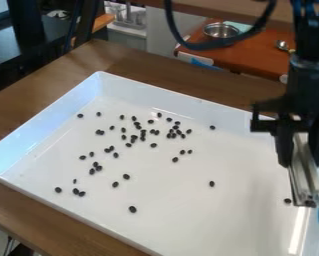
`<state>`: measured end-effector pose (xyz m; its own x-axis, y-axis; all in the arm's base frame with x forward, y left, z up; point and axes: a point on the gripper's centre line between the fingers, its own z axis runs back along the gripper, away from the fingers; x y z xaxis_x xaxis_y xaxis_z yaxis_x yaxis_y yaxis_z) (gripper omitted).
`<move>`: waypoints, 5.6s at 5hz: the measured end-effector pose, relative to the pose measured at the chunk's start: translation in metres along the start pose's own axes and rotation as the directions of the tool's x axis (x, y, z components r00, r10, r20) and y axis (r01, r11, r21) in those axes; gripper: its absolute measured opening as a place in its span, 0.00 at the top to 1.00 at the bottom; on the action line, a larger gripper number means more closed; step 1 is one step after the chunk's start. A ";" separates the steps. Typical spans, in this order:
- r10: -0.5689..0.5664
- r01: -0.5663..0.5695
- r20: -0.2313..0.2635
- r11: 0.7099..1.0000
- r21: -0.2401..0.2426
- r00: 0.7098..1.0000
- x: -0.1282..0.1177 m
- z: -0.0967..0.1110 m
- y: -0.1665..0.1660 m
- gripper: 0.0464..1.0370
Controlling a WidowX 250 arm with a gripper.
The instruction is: Sweep into pile
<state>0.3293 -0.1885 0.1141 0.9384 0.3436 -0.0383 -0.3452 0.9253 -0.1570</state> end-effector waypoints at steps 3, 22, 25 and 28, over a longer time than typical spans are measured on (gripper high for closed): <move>-0.116 0.114 0.014 0.988 0.107 0.993 0.011 -0.052 -0.007 0.67; 0.075 -0.069 0.095 0.995 -0.072 0.993 0.079 -0.040 0.089 0.67; 0.156 -0.152 0.136 0.988 -0.037 0.978 0.094 -0.024 0.172 0.67; 0.211 -0.209 0.180 0.977 -0.029 0.961 0.086 -0.016 0.215 0.67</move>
<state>0.3362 0.0371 0.0613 0.8254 0.5540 0.1081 -0.5329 0.8280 -0.1745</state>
